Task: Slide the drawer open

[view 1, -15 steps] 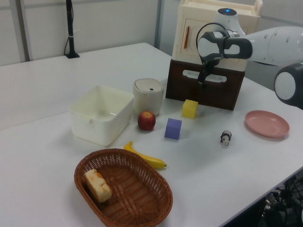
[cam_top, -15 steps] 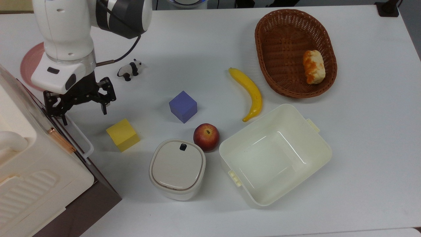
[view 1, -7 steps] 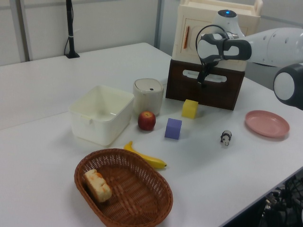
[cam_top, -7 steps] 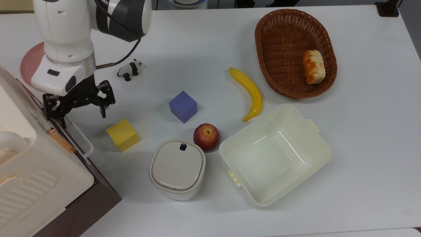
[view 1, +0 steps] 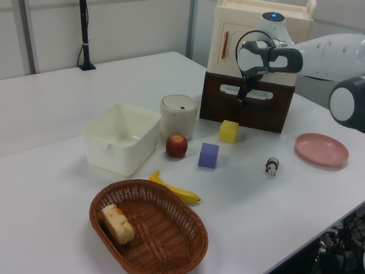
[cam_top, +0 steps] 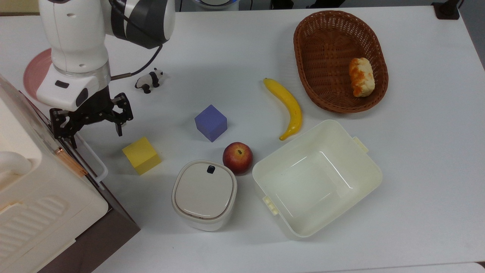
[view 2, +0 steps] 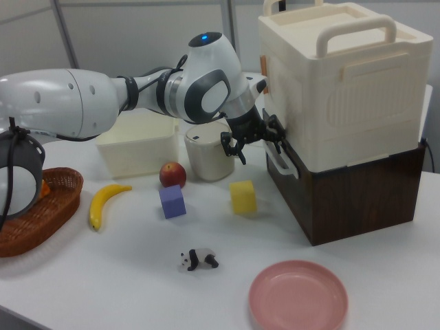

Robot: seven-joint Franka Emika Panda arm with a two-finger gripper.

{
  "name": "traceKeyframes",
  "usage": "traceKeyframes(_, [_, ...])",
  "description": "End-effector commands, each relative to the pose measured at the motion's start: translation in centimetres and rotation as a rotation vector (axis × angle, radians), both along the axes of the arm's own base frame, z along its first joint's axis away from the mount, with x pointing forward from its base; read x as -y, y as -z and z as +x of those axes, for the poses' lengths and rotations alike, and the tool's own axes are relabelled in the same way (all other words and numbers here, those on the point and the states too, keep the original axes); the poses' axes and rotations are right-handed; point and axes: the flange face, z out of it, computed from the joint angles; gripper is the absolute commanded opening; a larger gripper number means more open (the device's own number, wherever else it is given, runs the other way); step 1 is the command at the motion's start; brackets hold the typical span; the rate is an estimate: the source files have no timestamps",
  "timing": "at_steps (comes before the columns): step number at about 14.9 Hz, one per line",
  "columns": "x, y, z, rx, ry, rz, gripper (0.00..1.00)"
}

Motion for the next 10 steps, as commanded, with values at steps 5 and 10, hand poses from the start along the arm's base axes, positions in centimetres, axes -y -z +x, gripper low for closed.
traceKeyframes(5, [0.22, 0.88, 0.34, 0.014, -0.026, -0.035, 1.00])
traceKeyframes(10, [0.22, 1.05, 0.34, 0.013, -0.024, -0.035, 1.00])
